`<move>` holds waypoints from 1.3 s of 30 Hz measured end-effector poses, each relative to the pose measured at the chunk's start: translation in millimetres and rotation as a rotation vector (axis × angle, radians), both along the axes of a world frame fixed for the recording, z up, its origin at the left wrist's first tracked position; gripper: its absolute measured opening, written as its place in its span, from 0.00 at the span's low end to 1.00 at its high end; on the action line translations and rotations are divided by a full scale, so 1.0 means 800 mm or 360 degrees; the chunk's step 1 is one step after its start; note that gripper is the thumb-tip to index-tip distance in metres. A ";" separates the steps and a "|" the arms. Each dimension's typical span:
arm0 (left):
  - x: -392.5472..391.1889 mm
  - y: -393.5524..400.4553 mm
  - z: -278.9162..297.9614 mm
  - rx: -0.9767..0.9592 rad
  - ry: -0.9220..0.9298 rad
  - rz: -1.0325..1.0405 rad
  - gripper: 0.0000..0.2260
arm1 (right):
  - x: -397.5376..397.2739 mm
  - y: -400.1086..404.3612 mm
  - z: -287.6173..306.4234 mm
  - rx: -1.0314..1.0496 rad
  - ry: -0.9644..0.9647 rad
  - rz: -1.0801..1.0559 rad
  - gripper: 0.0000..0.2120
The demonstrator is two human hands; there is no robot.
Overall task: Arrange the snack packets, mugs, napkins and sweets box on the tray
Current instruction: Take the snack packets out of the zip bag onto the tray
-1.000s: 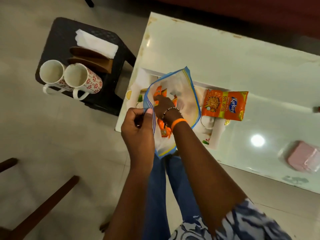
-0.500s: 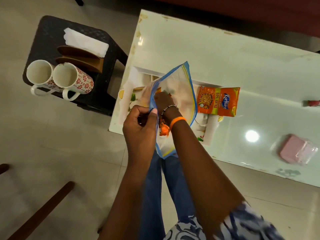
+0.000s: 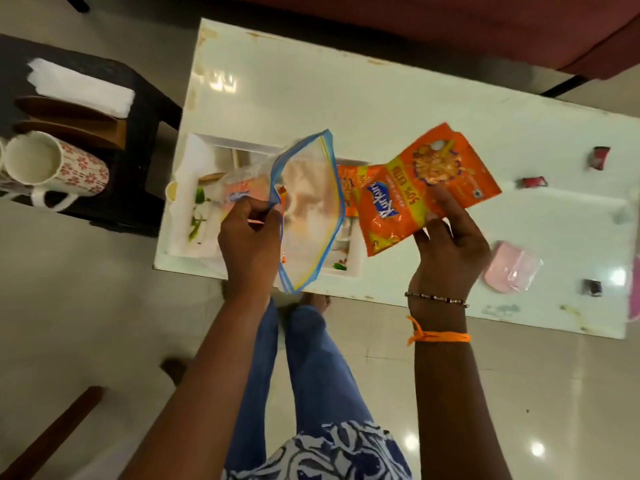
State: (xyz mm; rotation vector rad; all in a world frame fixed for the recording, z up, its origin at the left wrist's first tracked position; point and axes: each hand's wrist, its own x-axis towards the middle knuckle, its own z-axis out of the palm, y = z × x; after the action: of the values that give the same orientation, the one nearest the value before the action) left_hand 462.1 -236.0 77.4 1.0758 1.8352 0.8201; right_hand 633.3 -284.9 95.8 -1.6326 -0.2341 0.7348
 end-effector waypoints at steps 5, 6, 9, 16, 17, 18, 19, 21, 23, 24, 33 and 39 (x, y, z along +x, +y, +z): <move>0.003 0.001 -0.002 0.0084 0.0079 -0.0071 0.04 | 0.006 -0.025 -0.040 -0.0094 0.0106 -0.0399 0.20; 0.001 0.001 -0.003 0.0095 0.0074 -0.0073 0.04 | 0.003 -0.028 -0.050 -0.0147 0.0154 -0.0427 0.21; -0.005 0.001 -0.005 0.0098 0.0030 -0.0067 0.02 | -0.015 -0.032 -0.079 -0.0193 0.0358 -0.0416 0.19; -0.011 -0.008 -0.011 0.0074 0.0031 -0.0124 0.05 | -0.053 -0.032 -0.127 -0.0377 0.0676 -0.0252 0.17; -0.012 -0.009 -0.011 0.0071 0.0030 -0.0124 0.05 | -0.055 -0.035 -0.134 -0.0509 0.0760 -0.0218 0.19; -0.013 -0.010 -0.011 0.0069 0.0035 -0.0128 0.05 | -0.057 -0.040 -0.140 -0.0630 0.0859 -0.0190 0.20; -0.014 -0.010 -0.010 0.0069 0.0044 -0.0132 0.06 | -0.057 -0.043 -0.143 -0.0721 0.0957 -0.0175 0.20; -0.016 -0.011 -0.010 0.0066 0.0048 -0.0143 0.09 | -0.055 -0.050 -0.146 -0.0856 0.1042 -0.0127 0.19; -0.018 -0.012 -0.008 0.0056 0.0052 -0.0145 0.10 | -0.052 -0.052 -0.141 -0.0980 0.0830 0.0029 0.17; -0.019 -0.012 -0.008 0.0053 0.0058 -0.0132 0.09 | -0.050 -0.052 -0.136 -0.1056 0.0597 0.0105 0.16; -0.050 -0.020 0.014 0.0209 0.0045 0.0204 0.04 | -0.097 0.059 -0.014 -0.0369 -0.0227 0.1018 0.11; -0.078 -0.024 0.025 0.0240 -0.0027 0.0342 0.05 | -0.185 0.117 -0.082 -0.1144 -0.0341 0.2167 0.21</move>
State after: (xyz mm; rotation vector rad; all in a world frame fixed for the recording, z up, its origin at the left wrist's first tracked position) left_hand 399.9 -254.8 97.2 0.9709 1.9215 1.1057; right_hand 485.5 -191.6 30.2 -2.1141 -1.4556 1.7932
